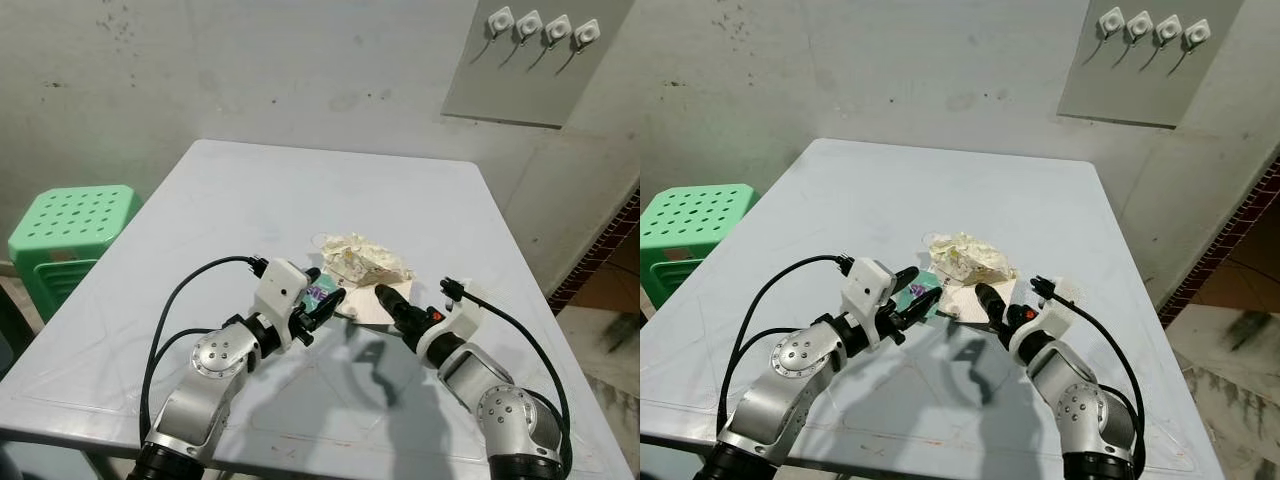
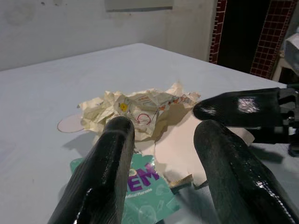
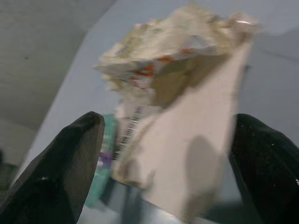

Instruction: Picking trash to rubbish bin

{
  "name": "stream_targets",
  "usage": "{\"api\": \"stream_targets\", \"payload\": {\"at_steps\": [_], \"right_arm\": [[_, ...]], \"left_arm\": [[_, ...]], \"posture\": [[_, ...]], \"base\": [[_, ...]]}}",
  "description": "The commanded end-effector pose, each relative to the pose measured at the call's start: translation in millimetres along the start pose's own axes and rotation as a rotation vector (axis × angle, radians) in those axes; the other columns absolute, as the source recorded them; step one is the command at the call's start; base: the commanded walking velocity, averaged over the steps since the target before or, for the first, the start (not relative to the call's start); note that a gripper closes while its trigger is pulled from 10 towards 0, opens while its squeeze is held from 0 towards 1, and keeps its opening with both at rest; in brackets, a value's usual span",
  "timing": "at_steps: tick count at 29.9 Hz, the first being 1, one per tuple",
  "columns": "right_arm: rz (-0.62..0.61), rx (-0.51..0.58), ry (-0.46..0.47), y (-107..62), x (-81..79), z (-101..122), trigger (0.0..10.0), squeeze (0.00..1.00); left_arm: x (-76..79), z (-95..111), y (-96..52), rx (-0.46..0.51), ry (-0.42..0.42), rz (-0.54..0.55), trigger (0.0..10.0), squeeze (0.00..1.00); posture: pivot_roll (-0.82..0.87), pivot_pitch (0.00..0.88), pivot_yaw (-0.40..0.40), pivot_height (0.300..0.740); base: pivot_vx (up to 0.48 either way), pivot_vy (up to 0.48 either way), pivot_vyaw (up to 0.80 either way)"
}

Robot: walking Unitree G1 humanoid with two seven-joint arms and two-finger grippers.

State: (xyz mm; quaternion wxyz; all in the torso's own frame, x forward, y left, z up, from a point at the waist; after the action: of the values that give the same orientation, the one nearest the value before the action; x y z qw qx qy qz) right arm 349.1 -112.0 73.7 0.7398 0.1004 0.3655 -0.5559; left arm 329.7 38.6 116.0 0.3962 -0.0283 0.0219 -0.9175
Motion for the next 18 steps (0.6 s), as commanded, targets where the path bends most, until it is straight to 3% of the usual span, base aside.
{"api": "stream_targets", "payload": {"at_steps": [1, 6, 18], "right_arm": [[0.027, 0.042, 0.019, 1.6, -5.8, 10.2, 0.0, 0.00], [0.022, 0.039, 0.057, 3.3, -6.7, 12.8, 0.0, 0.00], [0.025, 0.036, 0.051, 2.4, -7.3, 12.7, 0.0, 0.00]], "left_arm": [[1.2, 9.4, 2.9, 0.019, 0.019, -0.012, 10.0, 0.00], [-0.4, 10.8, 3.3, 0.021, 0.020, -0.006, 10.0, 0.00], [-2.6, 11.1, 3.2, 0.024, 0.016, 0.009, 10.0, 0.00]], "posture": [[-0.08, 0.000, -0.036, 0.740], [-0.08, 0.000, -0.037, 0.740], [-0.07, 0.000, -0.039, 0.740]], "base": [[0.000, 0.000, 0.00], [0.000, 0.000, 0.00], [0.000, 0.000, 0.00]]}}
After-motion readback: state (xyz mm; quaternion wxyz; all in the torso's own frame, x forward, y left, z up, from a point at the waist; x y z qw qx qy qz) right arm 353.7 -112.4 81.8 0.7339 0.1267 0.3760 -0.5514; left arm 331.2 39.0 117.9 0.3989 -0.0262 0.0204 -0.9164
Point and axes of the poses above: a point about 5 cm out from each wrist's last joint towards the gripper, its own y axis pointing out of the wrist towards the gripper, its own z axis along the axis of the wrist's last joint, x = y × z, the point moved 6 cm from there along y, pointing out of the wrist towards the gripper, and after that the axes turned 6 degrees about -y, right-handed, at the moved point
